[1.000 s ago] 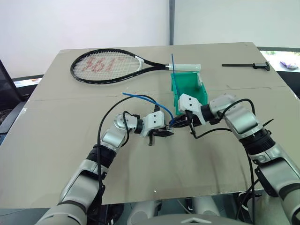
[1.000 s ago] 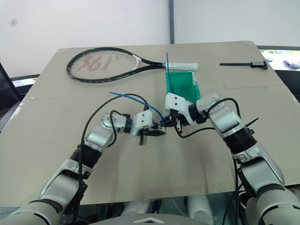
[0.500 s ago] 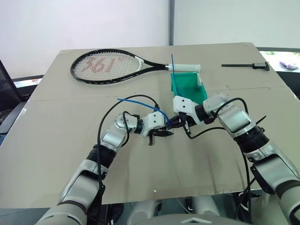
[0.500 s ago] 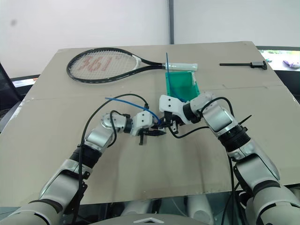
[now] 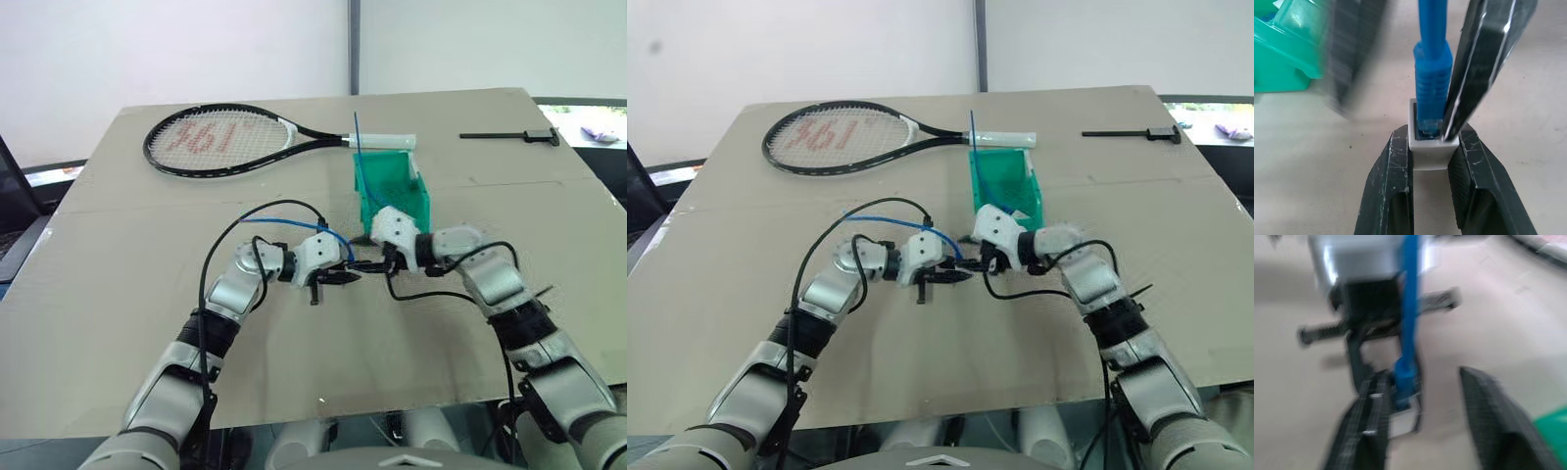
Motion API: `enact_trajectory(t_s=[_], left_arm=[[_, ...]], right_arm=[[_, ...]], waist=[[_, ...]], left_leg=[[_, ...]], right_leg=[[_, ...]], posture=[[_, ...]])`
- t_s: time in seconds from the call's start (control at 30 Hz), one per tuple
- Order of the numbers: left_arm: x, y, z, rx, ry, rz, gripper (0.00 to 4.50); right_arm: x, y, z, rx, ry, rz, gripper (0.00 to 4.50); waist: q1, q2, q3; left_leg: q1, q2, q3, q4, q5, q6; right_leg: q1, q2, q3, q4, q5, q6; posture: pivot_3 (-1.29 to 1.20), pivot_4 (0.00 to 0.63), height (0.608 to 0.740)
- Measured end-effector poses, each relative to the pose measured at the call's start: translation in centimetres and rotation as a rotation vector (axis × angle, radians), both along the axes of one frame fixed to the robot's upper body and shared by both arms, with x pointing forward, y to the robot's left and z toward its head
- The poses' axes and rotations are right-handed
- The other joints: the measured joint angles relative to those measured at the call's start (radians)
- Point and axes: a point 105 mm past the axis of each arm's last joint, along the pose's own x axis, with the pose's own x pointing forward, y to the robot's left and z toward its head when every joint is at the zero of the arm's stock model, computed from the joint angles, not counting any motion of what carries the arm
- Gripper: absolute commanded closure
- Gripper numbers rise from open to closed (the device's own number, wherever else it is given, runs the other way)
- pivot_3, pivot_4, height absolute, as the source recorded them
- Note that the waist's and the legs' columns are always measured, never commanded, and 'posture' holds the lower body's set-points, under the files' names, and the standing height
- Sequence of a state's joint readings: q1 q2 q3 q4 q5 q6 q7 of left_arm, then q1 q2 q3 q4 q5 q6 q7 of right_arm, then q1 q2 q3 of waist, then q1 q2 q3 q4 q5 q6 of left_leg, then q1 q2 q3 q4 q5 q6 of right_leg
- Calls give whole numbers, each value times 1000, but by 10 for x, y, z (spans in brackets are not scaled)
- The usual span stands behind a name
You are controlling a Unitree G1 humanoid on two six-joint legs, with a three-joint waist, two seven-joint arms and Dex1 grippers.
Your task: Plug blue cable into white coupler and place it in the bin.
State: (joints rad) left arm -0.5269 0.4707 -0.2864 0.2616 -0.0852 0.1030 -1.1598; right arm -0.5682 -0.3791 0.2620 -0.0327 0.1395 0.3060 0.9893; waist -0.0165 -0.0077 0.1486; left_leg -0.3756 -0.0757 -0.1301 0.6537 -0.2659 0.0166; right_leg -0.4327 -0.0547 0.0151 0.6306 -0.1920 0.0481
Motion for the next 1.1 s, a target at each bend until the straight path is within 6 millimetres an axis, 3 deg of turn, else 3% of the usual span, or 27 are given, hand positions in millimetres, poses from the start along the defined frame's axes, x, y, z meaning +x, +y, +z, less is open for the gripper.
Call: enact_trajectory(t_s=[0.03,0.1,0.17,0.27,0.37,0.43,0.47,0.53,0.57,0.63,0.87,0.9,1.1], left_arm=[[-1,1,5,-15,16,7,4133],[-2,9,10,-25,33,30,4133],[-1,16,17,-38,45,59,4133],[3,14,31,-93,64,101,4133],[18,-1,52,-191,124,190,4133],[27,-29,83,-271,151,235,4133],[26,-54,109,-315,160,217,4133],[18,-80,146,-347,140,157,4133],[19,-82,155,-352,139,159,4133],[32,-83,158,-346,188,209,4133],[86,-73,130,-225,296,442,4133],[90,-71,128,-217,300,456,3101],[97,-68,115,-206,353,462,464]], right_arm=[[-9,-10,24,73,-71,-31,1279],[-22,-23,50,136,-155,-63,1279],[-37,-32,61,182,-193,-121,1279],[-51,-45,52,218,-160,-239,1279],[-59,-66,39,233,-136,-424,1279],[-61,-79,33,246,-121,-530,1279],[-65,-87,26,234,-118,-594,1279],[-74,-96,15,209,-100,-678,1279],[-77,-99,11,205,-89,-718,1279],[-84,-109,5,197,-80,-805,1279],[-95,-120,6,188,-117,-933,1279],[-95,-120,7,187,-122,-945,1210],[-94,-119,6,191,-124,-966,1210]], waist=[[3,0,0],[3,-1,-1],[4,-1,-1],[8,-1,-1],[24,-4,1],[43,-7,5],[56,-8,5],[50,-7,5],[37,-6,5],[16,-6,5],[3,-6,6],[3,-6,6],[6,-7,7]], left_leg=[[-9,-1,-1,1,0,-1],[-15,-2,-1,0,1,-1],[-18,-2,-2,-1,1,-1],[-18,-5,-1,-1,1,-1],[-19,-7,-1,0,1,0],[-22,-9,-5,5,2,1],[-24,-9,-8,12,2,1],[-18,-8,-4,14,1,1],[-14,-8,-1,13,1,2],[-2,-7,4,7,-2,7],[-2,-3,3,5,1,2],[-3,-3,3,5,1,2],[-5,-6,4,5,1,2]], right_leg=[[-8,-3,0,2,0,0],[-15,-7,-1,1,0,0],[-16,-7,-1,-3,0,0],[-16,-9,-1,-4,0,0],[-15,-8,-2,-3,1,3],[-13,-6,-6,-3,2,6],[-11,-5,-8,-3,3,7],[-6,-5,-5,-3,2,11],[-4,-5,-2,-3,1,12],[3,-4,3,-3,0,14],[2,0,2,-3,0,14],[1,0,3,-3,0,13],[0,-2,4,-5,2,11]], posture=[[0,150,740],[0,150,740],[0,150,740],[0,150,740],[0,150,740],[0,150,740],[0,150,740],[0,150,740],[0,150,740],[0,150,740],[0,150,740],[0,150,740],[0,150,740]])
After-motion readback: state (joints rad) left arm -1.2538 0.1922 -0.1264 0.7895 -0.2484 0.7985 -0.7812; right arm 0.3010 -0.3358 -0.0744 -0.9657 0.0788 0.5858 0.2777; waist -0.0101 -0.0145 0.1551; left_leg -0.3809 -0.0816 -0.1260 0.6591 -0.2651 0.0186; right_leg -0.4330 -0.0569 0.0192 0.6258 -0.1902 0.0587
